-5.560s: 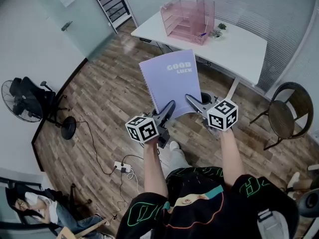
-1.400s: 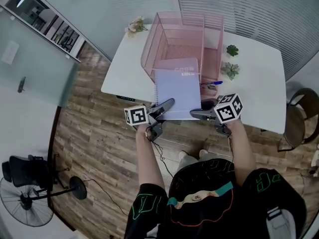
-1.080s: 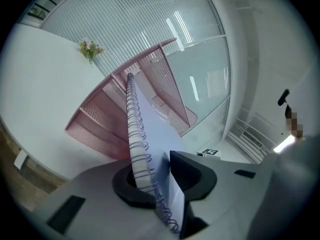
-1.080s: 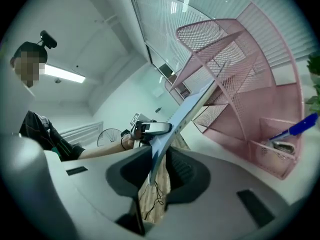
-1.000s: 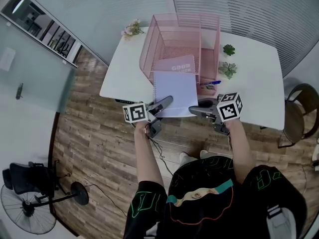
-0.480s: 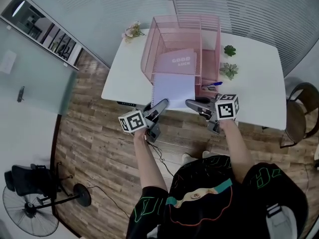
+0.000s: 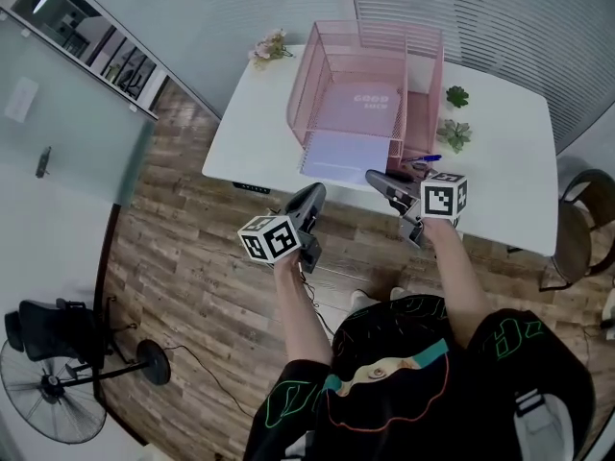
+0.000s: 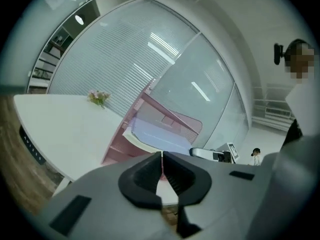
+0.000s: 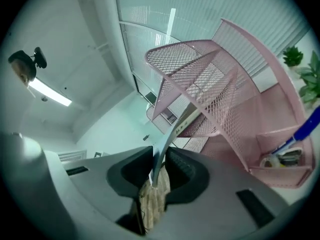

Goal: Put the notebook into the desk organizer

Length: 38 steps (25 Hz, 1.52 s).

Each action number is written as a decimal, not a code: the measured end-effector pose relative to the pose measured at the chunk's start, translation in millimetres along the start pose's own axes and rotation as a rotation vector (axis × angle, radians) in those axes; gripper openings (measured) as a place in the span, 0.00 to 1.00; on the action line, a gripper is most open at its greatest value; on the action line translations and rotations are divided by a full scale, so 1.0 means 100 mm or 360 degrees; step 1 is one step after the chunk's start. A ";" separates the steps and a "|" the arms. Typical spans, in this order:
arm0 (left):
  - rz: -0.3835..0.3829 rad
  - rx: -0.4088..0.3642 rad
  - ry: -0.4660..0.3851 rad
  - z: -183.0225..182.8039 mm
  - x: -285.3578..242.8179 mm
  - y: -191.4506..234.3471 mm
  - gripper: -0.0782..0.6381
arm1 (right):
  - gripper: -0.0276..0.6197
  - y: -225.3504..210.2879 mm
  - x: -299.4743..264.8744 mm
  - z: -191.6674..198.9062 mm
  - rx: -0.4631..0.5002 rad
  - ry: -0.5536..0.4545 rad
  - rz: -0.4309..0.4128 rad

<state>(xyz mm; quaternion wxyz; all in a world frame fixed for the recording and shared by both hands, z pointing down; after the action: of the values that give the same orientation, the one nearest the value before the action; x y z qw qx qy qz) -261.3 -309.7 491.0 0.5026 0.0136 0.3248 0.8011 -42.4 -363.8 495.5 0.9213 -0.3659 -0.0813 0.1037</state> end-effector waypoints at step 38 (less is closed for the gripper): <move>-0.0219 -0.0403 0.0025 -0.13 -0.85 -0.30 0.10 | 0.06 0.24 0.15 -0.01 0.0574 0.0606 0.0760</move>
<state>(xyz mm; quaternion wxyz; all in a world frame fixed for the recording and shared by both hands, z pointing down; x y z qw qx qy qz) -199.9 -377.2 490.2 0.5514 -0.0786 0.2252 0.7994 -31.1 -343.3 479.4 0.9195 -0.2187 0.1993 0.2588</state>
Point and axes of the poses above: the fingertips, and each gripper's own axes: x backward along the fingers, y to its left, z out of its underside, the point moved 7 cm from there along x, backward along the fingers, and after that the axes turned 10 degrees about -z, right-handed, at the moved point
